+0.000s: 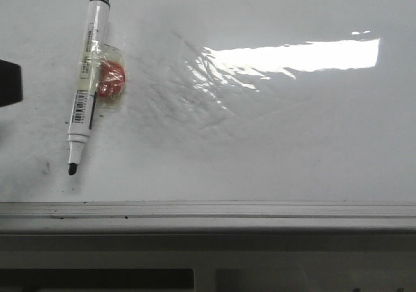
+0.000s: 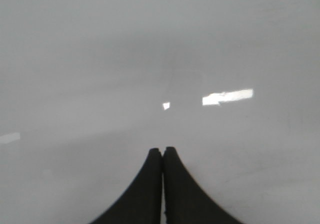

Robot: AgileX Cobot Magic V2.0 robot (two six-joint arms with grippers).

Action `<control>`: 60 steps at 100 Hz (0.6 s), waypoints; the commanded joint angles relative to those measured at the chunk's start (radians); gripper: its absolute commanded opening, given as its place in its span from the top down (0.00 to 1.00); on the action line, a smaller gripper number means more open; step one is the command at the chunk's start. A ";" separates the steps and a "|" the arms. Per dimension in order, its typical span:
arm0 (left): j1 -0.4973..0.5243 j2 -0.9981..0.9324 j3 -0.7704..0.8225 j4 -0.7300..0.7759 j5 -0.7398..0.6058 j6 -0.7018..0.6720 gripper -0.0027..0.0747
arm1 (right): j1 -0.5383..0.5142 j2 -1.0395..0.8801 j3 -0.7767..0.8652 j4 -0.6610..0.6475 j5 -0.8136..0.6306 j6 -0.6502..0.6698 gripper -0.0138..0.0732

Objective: Write number 8 on whiteboard

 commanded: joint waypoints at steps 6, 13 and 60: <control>-0.039 0.091 -0.033 -0.024 -0.177 -0.012 0.53 | 0.001 0.012 -0.029 0.007 -0.081 -0.001 0.91; -0.041 0.134 -0.035 -0.029 -0.222 -0.012 0.53 | 0.001 0.012 -0.029 0.007 -0.081 -0.001 0.91; -0.041 0.318 -0.092 -0.025 -0.261 -0.012 0.53 | 0.010 0.012 -0.029 0.007 -0.073 -0.001 0.91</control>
